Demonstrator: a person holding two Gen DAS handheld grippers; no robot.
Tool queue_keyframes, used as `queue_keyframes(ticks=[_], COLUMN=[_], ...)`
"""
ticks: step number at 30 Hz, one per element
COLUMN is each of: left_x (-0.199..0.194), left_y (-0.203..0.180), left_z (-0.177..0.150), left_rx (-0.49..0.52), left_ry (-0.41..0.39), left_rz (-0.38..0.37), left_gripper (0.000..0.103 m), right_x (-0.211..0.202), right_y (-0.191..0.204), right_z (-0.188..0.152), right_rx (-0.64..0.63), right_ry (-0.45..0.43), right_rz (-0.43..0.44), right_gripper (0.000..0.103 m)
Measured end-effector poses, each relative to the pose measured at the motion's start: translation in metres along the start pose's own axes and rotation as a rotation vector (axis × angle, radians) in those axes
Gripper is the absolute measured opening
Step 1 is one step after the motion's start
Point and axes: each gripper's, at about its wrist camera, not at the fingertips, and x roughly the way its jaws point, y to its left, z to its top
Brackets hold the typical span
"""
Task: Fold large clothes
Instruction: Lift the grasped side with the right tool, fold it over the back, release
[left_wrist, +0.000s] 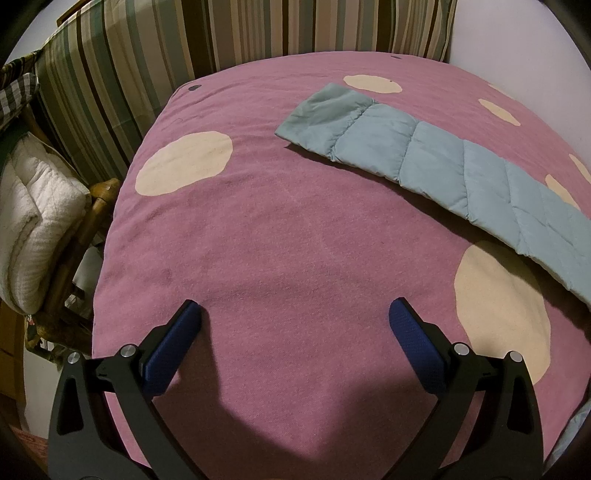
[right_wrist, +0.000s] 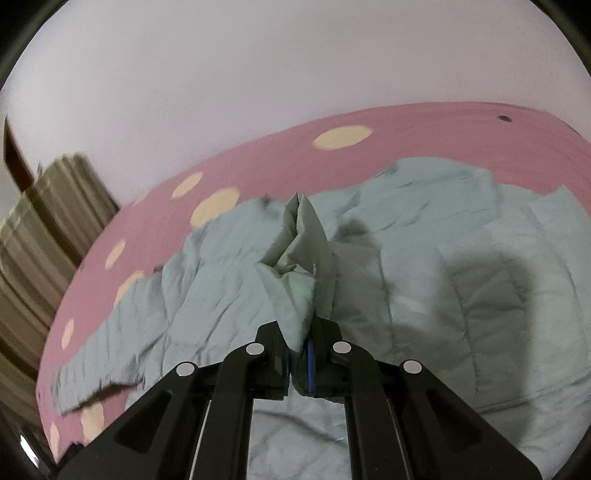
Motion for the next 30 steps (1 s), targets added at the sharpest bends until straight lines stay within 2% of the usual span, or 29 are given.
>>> queue_keyframes(ticks=[5,12,18,21,23,25,30], left_x=[0.0,0.0,0.0,0.0,0.0,0.0,0.0], left_y=[0.0,0.001,0.001,0.002,0.001,0.001,0.001], left_z=[0.0,0.0,0.0,0.0,0.0,0.0,0.0], left_rx=[0.0,0.0,0.0,0.0,-0.001,0.0,-0.001], left_ry=[0.0,0.0,0.001,0.001,0.001,0.001,0.001], left_rz=[0.0,0.0,-0.001,-0.001,-0.002,-0.001,-0.003], left_gripper=[0.101,0.101,0.101,0.101,0.101,0.101,0.101], right_x=[0.026,0.055,0.059,0.056,0.049,0.042,0.013], right_y=[0.008,0.016,0.023,0.025,0.031,0.042,0.053], right_z=[-0.018,-0.025,-0.028,-0.028,-0.03,-0.035,-0.037], right_rx=[-0.056,-0.132,-0.186,-0.191,-0.199,-0.23,-0.244], right_ry=[0.081,0.162,0.175,0.174,0.171,0.165,0.129], right_rz=[-0.01,-0.01,-0.025,-0.013,0.046,0.075,0.158], right_gripper=[0.006,0.006,0.01,0.024,0.054,0.059,0.059])
